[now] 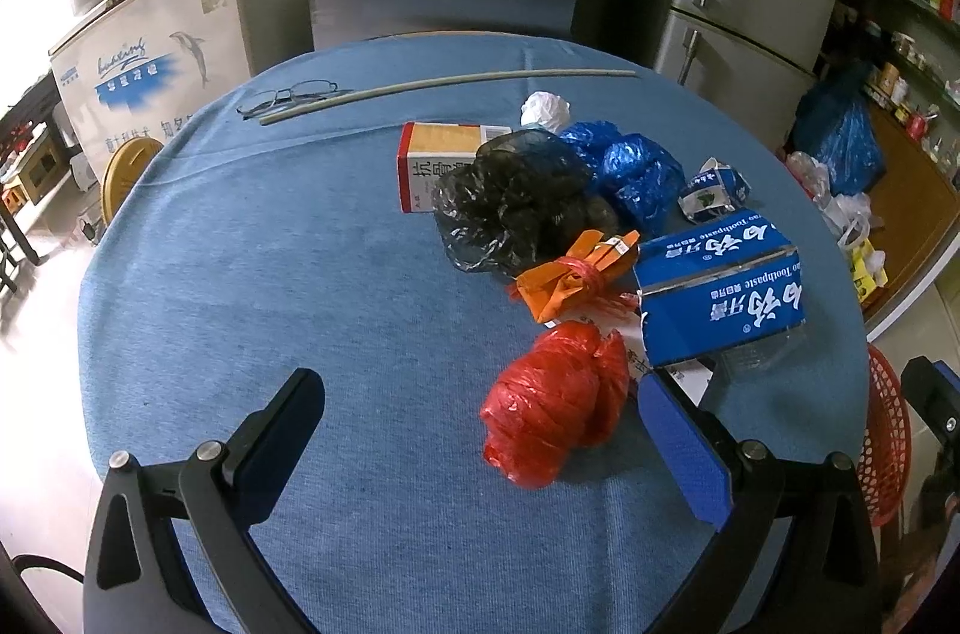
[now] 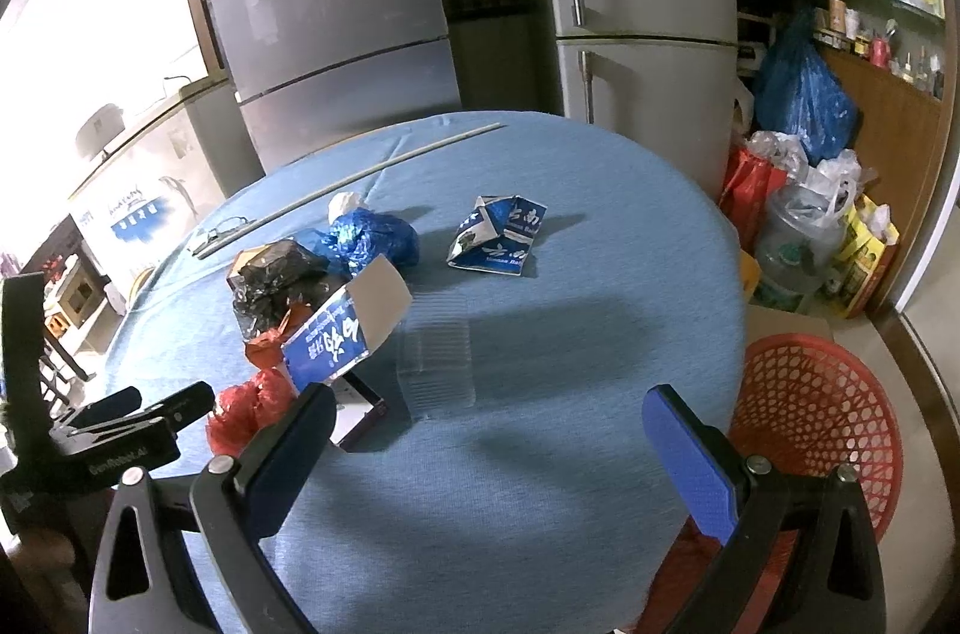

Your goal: Collect trash

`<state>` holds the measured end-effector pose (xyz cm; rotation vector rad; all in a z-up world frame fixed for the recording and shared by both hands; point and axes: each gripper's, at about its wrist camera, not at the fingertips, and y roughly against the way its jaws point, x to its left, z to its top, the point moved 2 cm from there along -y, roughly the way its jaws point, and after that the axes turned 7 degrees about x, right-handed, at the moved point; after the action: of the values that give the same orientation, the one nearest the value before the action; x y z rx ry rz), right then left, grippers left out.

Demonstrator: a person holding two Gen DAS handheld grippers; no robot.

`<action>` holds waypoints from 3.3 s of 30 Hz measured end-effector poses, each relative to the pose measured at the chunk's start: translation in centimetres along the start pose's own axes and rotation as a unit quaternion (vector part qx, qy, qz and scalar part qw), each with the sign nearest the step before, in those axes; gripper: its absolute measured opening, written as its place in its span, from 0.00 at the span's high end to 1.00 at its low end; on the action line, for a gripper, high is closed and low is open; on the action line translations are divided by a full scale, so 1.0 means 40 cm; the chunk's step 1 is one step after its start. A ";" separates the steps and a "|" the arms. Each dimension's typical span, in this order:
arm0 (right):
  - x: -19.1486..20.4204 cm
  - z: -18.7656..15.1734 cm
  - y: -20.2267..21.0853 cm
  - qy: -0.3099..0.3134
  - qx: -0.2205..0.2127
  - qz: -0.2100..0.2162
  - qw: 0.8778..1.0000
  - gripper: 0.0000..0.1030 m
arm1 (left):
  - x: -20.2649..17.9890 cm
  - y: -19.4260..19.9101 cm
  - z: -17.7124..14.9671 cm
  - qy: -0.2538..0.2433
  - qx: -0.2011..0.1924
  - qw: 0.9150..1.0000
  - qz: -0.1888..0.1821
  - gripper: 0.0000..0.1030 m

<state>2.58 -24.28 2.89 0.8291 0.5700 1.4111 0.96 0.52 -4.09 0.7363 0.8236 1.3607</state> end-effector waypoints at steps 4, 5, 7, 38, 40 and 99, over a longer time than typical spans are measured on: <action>-0.002 -0.002 -0.001 -0.007 0.004 0.025 1.000 0.00 | -0.001 -0.001 -0.003 -0.001 0.001 1.000 0.001 0.00; -0.003 -0.002 -0.002 -0.008 0.006 0.030 0.999 0.00 | 0.000 -0.001 -0.004 -0.001 0.001 1.000 0.001 0.00; -0.001 -0.003 -0.004 -0.014 0.010 0.046 0.999 0.00 | 0.002 -0.001 -0.005 -0.001 0.001 1.000 0.001 0.00; 0.018 0.026 -0.099 -0.097 0.083 0.175 0.976 0.00 | 0.060 -0.008 -0.003 0.023 -0.010 1.000 0.002 0.00; 0.027 0.037 -0.133 -0.124 0.098 0.198 0.967 0.00 | 0.076 -0.010 -0.004 0.030 -0.012 0.999 0.004 0.00; -0.057 0.140 -0.200 -0.224 0.066 0.272 0.933 0.59 | -0.038 -0.118 0.016 -0.046 0.035 0.998 0.028 0.00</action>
<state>11.68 -27.15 -0.26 1.4479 0.0745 1.6121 3.96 -1.35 -7.60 0.8768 0.7856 1.3421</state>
